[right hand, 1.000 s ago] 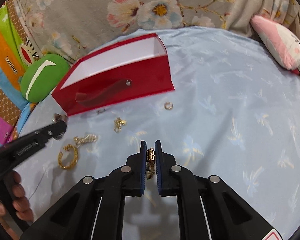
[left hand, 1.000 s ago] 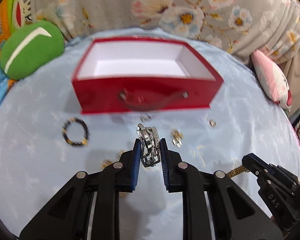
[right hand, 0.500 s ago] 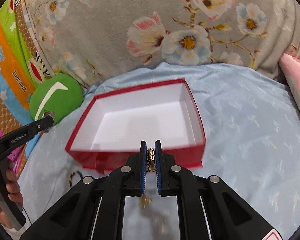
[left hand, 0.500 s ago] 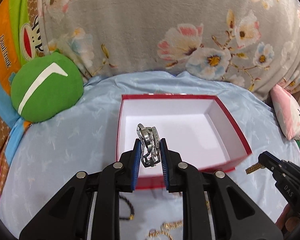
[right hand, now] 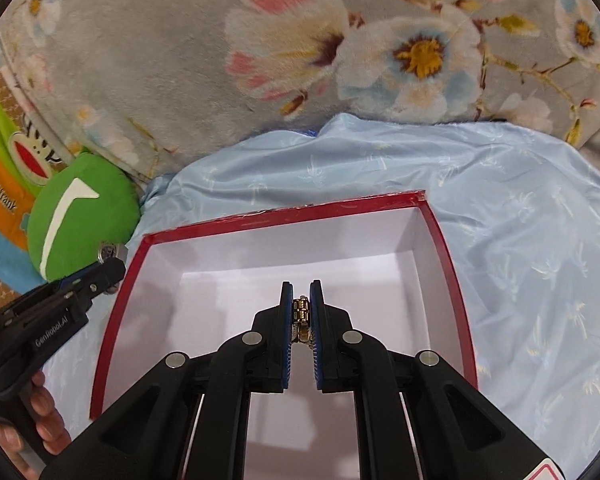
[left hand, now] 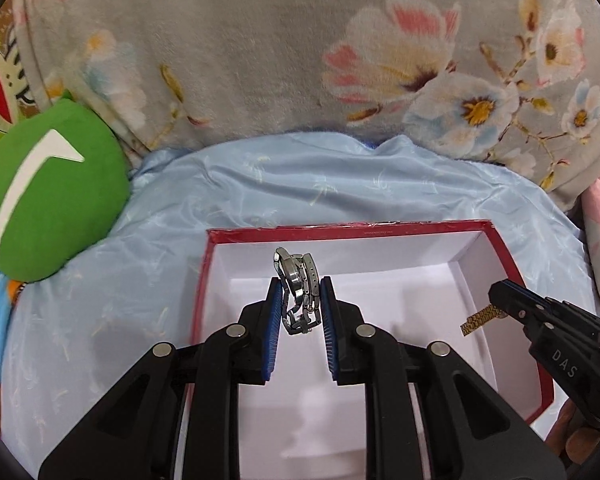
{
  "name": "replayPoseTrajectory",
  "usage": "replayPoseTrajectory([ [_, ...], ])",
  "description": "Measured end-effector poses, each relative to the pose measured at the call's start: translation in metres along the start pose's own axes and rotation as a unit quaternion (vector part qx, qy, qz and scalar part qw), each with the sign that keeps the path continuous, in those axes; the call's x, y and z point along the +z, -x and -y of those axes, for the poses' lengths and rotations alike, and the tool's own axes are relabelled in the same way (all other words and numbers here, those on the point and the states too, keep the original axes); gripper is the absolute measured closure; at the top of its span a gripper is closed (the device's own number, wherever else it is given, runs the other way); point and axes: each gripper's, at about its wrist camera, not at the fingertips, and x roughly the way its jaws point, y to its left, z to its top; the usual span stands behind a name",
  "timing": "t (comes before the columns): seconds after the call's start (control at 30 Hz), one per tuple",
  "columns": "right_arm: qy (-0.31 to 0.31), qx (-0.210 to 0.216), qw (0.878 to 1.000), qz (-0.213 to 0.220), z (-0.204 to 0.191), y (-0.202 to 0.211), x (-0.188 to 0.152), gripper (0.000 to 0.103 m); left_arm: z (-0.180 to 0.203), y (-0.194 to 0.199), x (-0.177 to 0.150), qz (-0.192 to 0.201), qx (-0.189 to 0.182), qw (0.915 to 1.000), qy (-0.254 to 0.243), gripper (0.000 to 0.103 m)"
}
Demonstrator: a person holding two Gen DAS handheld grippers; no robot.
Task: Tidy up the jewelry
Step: 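Carry both watches into the red box and open both grippers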
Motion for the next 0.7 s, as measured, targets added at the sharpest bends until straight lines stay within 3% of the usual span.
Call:
replayPoseTrajectory([
  [0.33,-0.001,-0.022,0.999,-0.033,0.010,-0.050,0.009,0.095,0.005,-0.063,-0.003,-0.042,0.016,0.9990,0.003,0.084],
  [0.53,-0.031,-0.027,0.996,-0.084,0.023,-0.072,0.012,0.095,0.000,-0.080,-0.003,-0.081,-0.002,0.9966,0.015,0.084],
  [0.7,-0.022,-0.047,0.993,-0.107,0.021,-0.082,0.011,0.095,-0.004,-0.097,-0.006,-0.126,-0.021,0.9913,0.030,0.084],
])
